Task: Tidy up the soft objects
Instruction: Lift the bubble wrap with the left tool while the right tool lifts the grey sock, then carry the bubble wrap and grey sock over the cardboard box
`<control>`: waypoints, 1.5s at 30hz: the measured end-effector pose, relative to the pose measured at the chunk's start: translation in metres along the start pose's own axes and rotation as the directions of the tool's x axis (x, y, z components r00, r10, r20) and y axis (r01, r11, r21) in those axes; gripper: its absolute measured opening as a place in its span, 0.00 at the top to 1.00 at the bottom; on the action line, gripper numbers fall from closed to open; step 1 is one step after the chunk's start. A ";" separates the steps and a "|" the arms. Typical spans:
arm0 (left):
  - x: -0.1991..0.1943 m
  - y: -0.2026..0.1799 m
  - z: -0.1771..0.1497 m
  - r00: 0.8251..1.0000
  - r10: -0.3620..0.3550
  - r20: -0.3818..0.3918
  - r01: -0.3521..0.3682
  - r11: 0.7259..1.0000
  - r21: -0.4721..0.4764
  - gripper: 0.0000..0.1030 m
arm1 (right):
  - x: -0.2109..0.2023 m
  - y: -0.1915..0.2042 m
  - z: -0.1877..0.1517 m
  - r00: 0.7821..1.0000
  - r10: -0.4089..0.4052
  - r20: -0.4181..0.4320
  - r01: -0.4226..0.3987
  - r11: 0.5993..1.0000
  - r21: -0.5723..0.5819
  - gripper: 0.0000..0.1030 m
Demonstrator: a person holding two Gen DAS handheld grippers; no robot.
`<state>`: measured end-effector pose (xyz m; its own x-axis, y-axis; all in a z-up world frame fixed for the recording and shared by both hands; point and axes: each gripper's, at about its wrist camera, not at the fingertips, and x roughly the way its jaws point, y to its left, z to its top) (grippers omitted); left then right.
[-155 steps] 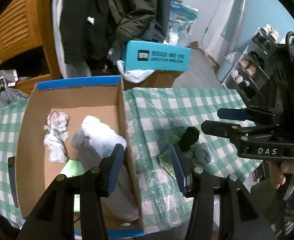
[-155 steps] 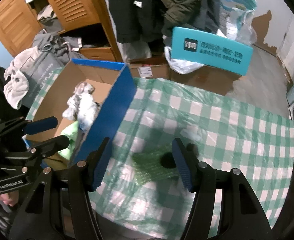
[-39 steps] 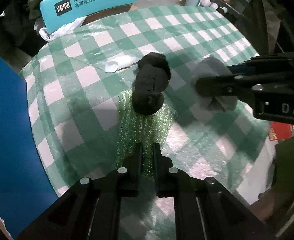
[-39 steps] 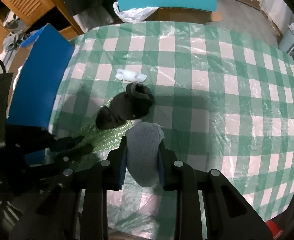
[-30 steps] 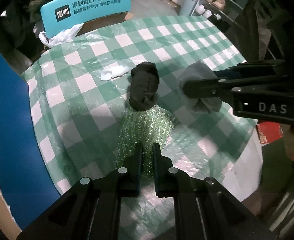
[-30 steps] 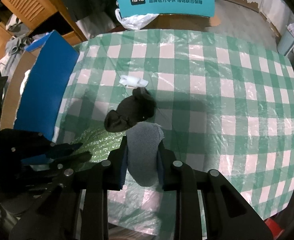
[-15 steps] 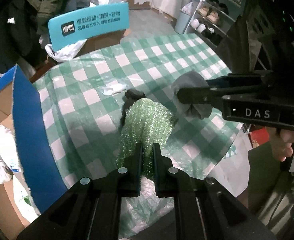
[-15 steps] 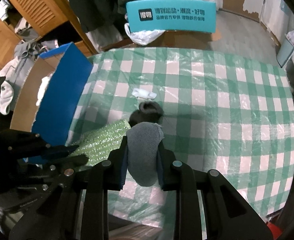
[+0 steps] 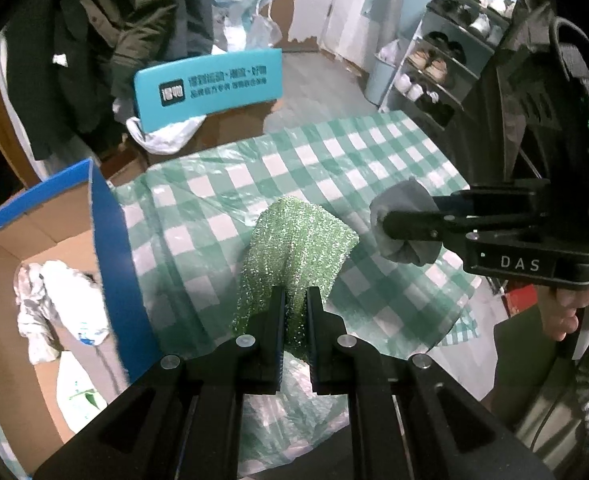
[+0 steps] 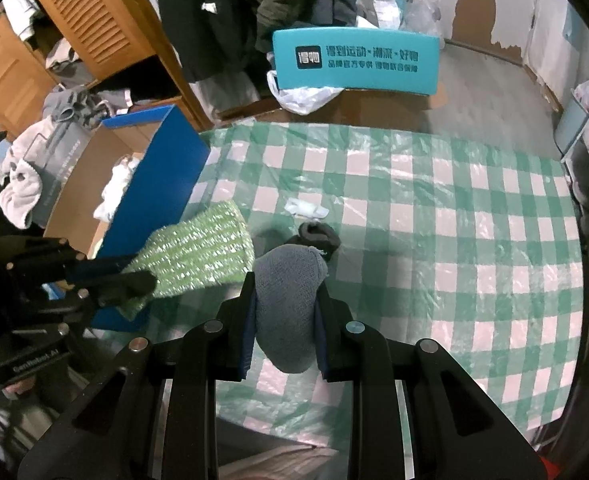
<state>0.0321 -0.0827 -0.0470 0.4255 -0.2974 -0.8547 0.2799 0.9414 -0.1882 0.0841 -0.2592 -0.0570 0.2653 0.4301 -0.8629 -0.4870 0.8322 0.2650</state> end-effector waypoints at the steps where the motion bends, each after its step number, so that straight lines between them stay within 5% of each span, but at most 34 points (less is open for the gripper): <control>1: -0.003 0.002 0.001 1.000 0.000 0.006 0.000 1.000 -0.005 0.91 | -0.001 0.001 0.001 1.000 0.001 0.002 -0.001 1.000 -0.002 0.78; 45: -0.087 0.073 -0.021 0.984 0.087 0.154 -0.063 0.986 -0.152 0.91 | -0.001 0.099 0.043 0.998 0.055 0.034 -0.048 0.986 -0.159 0.78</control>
<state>-0.0025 0.0152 0.0034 0.5756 -0.2355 -0.7831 0.1185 0.9715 -0.2051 0.0712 -0.1618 -0.0117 0.2663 0.4863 -0.8322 -0.6257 0.7440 0.2346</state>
